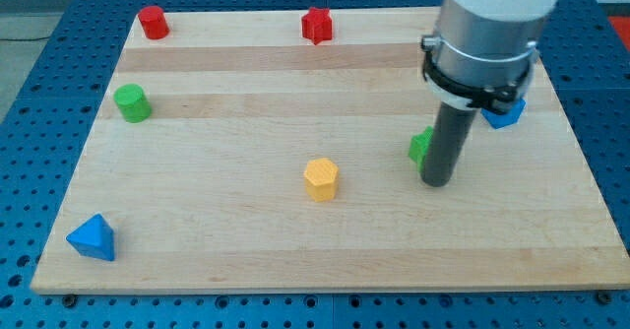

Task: Move the green star towards the yellow hexagon

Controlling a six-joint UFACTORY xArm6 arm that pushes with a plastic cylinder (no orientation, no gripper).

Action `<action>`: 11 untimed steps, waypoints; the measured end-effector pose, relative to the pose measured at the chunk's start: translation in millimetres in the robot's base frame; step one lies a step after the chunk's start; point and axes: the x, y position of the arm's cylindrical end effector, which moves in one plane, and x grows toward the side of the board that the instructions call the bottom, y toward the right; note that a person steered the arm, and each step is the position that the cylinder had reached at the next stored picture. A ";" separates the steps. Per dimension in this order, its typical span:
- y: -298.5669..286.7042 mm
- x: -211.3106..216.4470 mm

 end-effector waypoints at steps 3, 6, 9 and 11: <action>63.2 -41.6; -4.4 -37.0; -4.4 -5.0; -38.8 -12.7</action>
